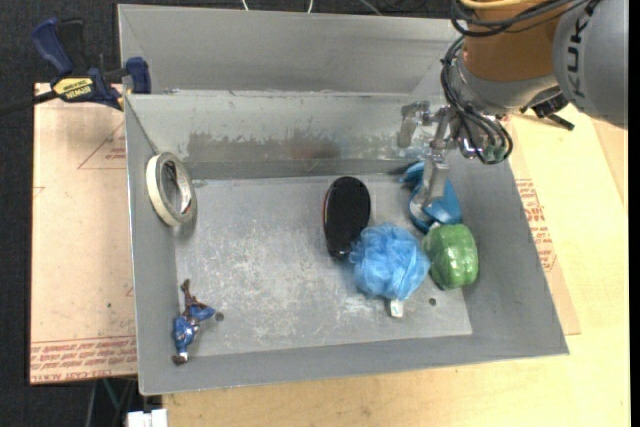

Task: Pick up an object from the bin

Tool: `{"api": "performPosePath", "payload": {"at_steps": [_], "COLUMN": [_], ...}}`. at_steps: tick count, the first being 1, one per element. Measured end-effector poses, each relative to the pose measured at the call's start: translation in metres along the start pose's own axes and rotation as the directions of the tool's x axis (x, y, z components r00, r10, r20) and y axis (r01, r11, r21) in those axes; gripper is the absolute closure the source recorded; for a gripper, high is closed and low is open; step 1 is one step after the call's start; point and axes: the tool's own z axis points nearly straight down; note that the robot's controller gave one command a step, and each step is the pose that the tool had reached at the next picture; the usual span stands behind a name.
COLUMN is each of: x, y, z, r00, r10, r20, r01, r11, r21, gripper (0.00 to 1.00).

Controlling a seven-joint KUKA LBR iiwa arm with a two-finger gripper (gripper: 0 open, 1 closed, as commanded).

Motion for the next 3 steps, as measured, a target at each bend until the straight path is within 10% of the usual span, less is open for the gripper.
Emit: {"api": "performPosePath", "payload": {"at_steps": [1, 2, 3], "x": [0.000, 0.006, 0.001], "y": [0.000, 0.007, 0.008], "z": [0.000, -0.104, 0.037], "r00": [1.000, 0.998, 0.976], "r10": [0.000, -0.066, -0.216], "r20": [0.000, 0.001, -0.013], "r01": [0.000, 0.066, 0.216], "r11": [1.000, 0.998, 0.976], "r21": [0.000, 0.000, -0.005], "gripper": [0.00, 0.00, 1.00]}}
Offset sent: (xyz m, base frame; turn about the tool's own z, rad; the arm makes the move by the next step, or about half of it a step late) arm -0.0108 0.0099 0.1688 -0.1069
